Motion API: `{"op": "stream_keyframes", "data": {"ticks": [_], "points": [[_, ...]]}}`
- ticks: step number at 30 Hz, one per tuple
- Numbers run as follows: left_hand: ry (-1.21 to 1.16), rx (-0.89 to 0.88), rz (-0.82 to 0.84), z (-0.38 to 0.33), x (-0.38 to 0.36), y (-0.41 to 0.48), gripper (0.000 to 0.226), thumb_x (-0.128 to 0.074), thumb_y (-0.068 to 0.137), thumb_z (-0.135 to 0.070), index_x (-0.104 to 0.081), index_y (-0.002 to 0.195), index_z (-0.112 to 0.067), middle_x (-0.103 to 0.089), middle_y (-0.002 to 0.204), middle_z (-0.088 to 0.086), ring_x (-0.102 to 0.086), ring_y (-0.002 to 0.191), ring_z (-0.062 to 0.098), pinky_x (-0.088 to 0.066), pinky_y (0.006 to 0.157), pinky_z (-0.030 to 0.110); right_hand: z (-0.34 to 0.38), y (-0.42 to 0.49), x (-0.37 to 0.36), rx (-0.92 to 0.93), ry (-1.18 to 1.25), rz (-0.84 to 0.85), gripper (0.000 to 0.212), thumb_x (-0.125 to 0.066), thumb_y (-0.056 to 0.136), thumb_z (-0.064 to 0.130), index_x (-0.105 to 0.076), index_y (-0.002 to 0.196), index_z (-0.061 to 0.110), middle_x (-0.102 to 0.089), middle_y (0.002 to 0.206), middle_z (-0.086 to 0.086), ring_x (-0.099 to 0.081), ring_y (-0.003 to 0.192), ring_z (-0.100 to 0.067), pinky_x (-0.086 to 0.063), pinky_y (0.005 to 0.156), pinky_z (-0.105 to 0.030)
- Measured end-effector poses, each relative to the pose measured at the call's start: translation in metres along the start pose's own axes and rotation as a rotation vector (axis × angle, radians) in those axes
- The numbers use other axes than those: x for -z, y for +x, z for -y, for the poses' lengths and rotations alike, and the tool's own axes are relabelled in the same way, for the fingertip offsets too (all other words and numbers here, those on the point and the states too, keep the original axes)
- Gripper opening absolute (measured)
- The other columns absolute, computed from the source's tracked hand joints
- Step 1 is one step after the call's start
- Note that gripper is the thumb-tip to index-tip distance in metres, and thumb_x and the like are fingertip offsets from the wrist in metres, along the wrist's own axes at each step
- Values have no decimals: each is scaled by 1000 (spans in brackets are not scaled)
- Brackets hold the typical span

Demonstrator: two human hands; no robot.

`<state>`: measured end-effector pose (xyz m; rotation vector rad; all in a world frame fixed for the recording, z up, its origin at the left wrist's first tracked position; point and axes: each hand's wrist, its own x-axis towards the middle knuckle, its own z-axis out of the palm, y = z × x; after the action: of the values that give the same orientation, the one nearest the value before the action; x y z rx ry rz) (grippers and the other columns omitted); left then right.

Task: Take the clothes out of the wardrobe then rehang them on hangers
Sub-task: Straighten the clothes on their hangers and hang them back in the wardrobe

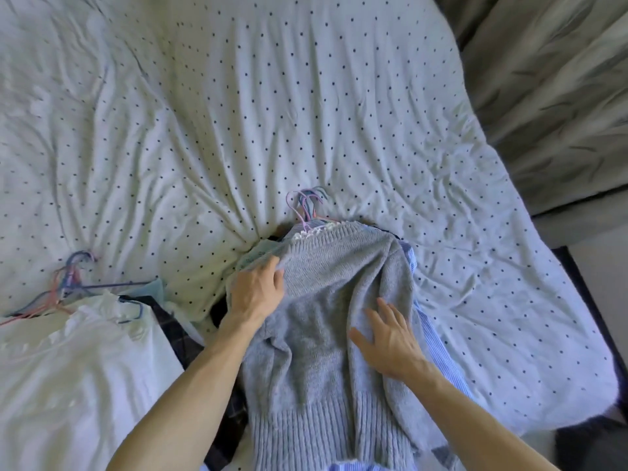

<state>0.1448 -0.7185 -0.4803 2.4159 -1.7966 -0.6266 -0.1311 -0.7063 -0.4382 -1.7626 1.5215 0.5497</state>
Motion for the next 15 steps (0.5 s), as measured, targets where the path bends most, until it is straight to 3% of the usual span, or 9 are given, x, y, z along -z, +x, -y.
{"op": "stream_keyframes", "data": {"ticks": [3,6,8,11,15], "points": [[-190,1,17,-19,18,-50,28,-50,102,-35,-57,124,-20,-72,88,4,-68,72,33,-38,53,30,26,-29,19,2,257,-106,78,-34,92,74,-33,152,24,-30,160,-6,-25,147,-25,-23,119,-41],[-280,-73,52,-51,37,-104,33,-52,100,-41,-58,130,-27,-73,107,-6,-71,89,21,-46,62,27,48,-60,36,-28,692,-123,78,-46,87,76,-44,142,22,-56,141,-3,-55,122,-17,-41,106,-36],[-309,-153,85,-77,49,-141,32,-52,99,-43,-59,129,-33,-73,112,-10,-70,94,15,-55,71,30,53,-82,42,-68,926,-172,65,-59,86,67,-54,127,16,-68,122,-3,-65,110,-21,-49,101,-46],[-320,-258,167,-115,62,-186,28,-55,96,-44,-61,122,-34,-73,108,-10,-70,92,12,-55,71,28,34,-115,43,-100,1059,-375,29,-72,89,32,-62,105,9,-72,97,-10,-69,95,-31,-56,86,-52],[-235,-462,276,-161,90,-202,28,-55,93,-53,-69,107,-32,-72,101,-10,-66,94,10,-52,80,27,-37,-179,42,-55,1218,-363,20,-75,88,15,-64,103,7,-72,100,-17,-72,84,-26,-61,72,-54]]}}
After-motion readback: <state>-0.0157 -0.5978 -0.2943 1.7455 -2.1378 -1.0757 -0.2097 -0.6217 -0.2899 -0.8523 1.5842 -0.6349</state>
